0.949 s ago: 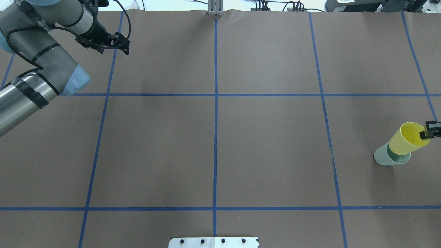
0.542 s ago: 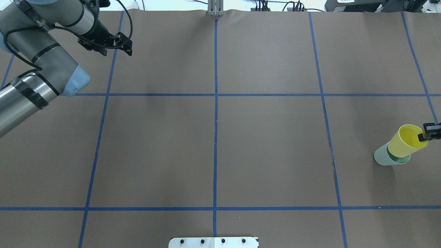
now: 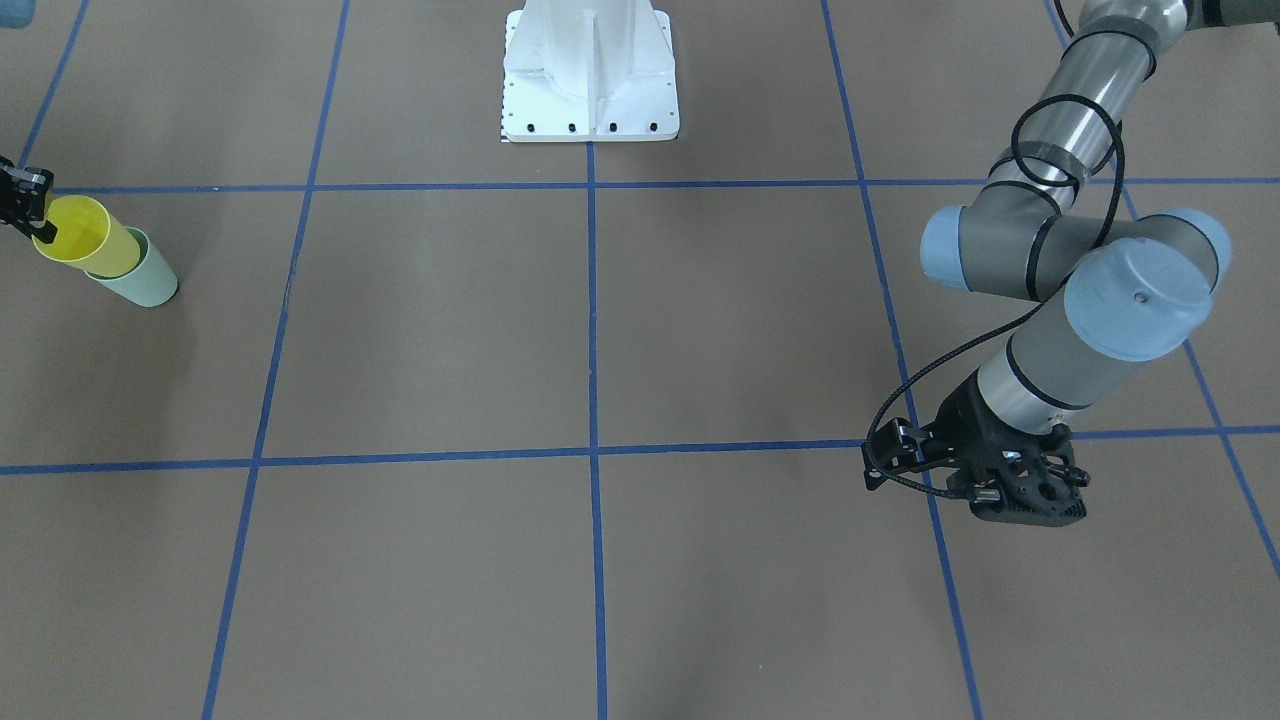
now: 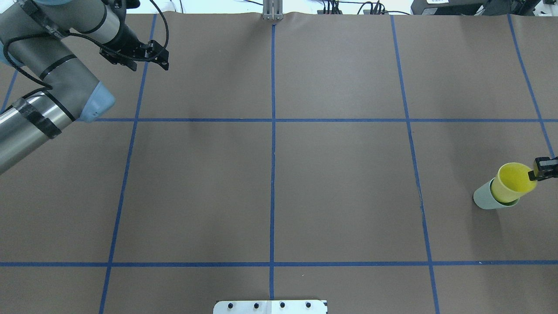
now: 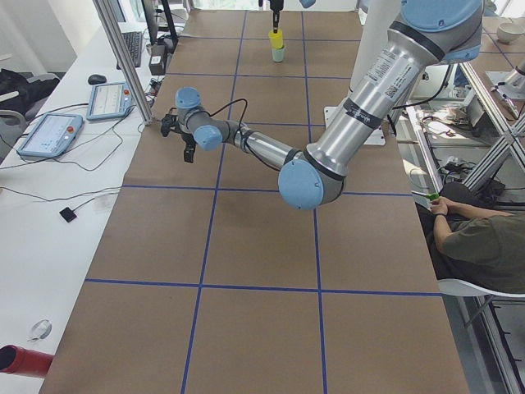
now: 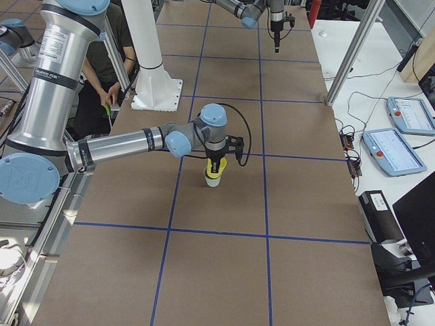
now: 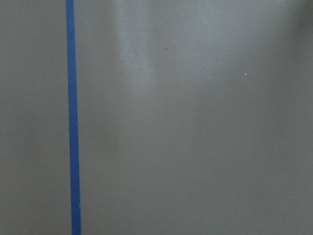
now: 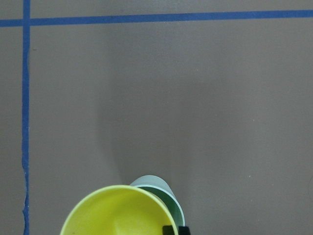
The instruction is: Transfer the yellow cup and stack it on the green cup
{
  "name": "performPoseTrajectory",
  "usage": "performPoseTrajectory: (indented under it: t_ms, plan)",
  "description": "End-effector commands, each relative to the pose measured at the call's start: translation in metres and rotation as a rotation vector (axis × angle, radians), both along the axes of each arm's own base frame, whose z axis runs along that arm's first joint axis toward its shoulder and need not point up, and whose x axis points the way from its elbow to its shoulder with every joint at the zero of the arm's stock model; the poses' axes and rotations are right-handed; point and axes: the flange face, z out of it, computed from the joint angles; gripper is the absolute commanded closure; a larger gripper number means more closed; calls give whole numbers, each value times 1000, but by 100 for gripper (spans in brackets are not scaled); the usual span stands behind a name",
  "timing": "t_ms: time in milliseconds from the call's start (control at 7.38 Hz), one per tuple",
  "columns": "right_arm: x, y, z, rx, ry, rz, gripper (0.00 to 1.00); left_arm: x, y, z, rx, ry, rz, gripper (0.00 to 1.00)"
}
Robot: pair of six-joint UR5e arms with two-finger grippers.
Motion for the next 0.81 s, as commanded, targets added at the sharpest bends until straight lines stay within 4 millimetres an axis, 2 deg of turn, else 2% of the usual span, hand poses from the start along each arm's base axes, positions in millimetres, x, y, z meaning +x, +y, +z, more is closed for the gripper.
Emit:
performPoseTrajectory:
  t_ms: [0,136,271,407,542,678]
  plan:
    - [-1,-2,2,-1,2,1,0,-13,28,15,1,24,38,1]
    - [-3,-9,-5,20,-2,6,0,-31,51,24,18,32,38,1]
    - [-8,-33,-16,42,-10,25,0,-57,84,53,66,3,63,1]
    - [-8,-72,-24,49,-13,60,0,-92,97,82,180,-49,124,1]
    - [-8,-106,-33,41,-12,82,0,-125,97,118,229,-105,159,1]
    - [-5,-132,-45,52,4,70,0,-174,93,169,248,-165,182,1]
